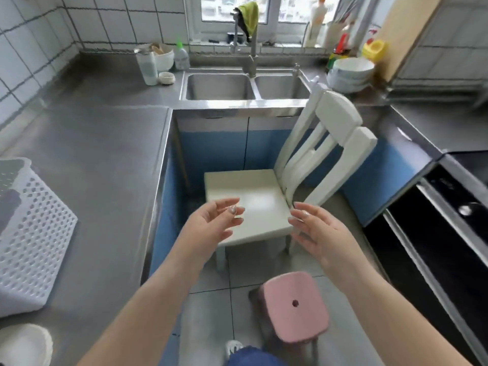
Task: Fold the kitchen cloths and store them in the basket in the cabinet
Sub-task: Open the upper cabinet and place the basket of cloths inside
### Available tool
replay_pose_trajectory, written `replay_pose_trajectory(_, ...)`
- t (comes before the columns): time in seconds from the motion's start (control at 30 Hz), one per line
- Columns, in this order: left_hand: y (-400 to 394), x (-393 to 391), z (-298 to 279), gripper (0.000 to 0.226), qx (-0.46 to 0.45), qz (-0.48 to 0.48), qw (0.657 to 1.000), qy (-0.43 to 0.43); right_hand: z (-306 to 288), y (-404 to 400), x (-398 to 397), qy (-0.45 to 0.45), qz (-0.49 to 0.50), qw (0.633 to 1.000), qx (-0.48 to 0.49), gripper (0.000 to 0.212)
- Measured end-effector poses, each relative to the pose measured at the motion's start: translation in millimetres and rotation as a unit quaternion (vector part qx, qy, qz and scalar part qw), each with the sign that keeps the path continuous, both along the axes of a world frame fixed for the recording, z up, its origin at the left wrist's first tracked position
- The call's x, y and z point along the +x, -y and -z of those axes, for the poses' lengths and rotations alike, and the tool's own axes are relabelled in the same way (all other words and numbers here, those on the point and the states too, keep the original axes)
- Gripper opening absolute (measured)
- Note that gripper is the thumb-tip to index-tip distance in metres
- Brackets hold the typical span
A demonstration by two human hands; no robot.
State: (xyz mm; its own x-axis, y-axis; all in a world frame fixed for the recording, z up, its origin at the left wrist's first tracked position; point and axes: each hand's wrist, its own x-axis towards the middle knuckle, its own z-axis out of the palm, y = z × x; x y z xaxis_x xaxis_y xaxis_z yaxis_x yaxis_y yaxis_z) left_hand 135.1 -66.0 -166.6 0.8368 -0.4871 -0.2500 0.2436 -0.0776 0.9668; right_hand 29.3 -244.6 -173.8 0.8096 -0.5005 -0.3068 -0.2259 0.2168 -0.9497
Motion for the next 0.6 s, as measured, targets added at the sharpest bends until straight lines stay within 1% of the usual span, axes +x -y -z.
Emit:
replay_pose_trajectory(0.07, 31.5, -22.0, -5.0, 0.019, 0.001, 0.052, 0.999, 0.005, -3.3, 17.0, -37.4, 0.008, 0.048, 0.999, 0.004, 0.019)
replay_pose_trajectory(0.13, 49.5, -33.0, -9.1, 0.02, -0.005, 0.078, 0.997, 0.007, -6.7, 25.1, -53.9, 0.012, 0.065, 0.998, 0.003, 0.017)
replay_pose_trajectory(0.27, 110.4, -66.3, -20.9, 0.018, -0.016, 0.154, 0.988, 0.013, -18.9, 61.6, -107.2, 0.036, 0.146, 0.989, 0.008, 0.015)
replay_pose_trajectory(0.3, 123.7, -74.0, -24.4, 0.02, -0.017, 0.171, 0.985, 0.013, -19.6, 71.4, -119.7, 0.037, 0.165, 0.986, 0.008, 0.016)
replay_pose_trajectory(0.37, 170.6, -103.2, -28.9, 0.023, -0.013, 0.226, 0.974, 0.014, -26.5, 102.0, -164.3, 0.041, 0.215, 0.976, 0.004, 0.016)
replay_pose_trajectory(0.4, 179.8, -109.4, -29.9, 0.021, -0.015, 0.237, 0.971, 0.014, -27.7, 108.9, -173.9, 0.037, 0.225, 0.974, 0.0, 0.016)
replay_pose_trajectory(0.47, 230.9, -142.9, -36.7, 0.017, -0.028, 0.278, 0.96, 0.014, -36.4, 143.5, -218.3, 0.036, 0.269, 0.962, -0.018, 0.016)
replay_pose_trajectory(0.6, 333.5, -211.7, -58.3, 0.018, -0.051, 0.337, 0.939, 0.053, -56.5, 220.8, -303.5, 0.058, 0.329, 0.941, -0.058, 0.018)
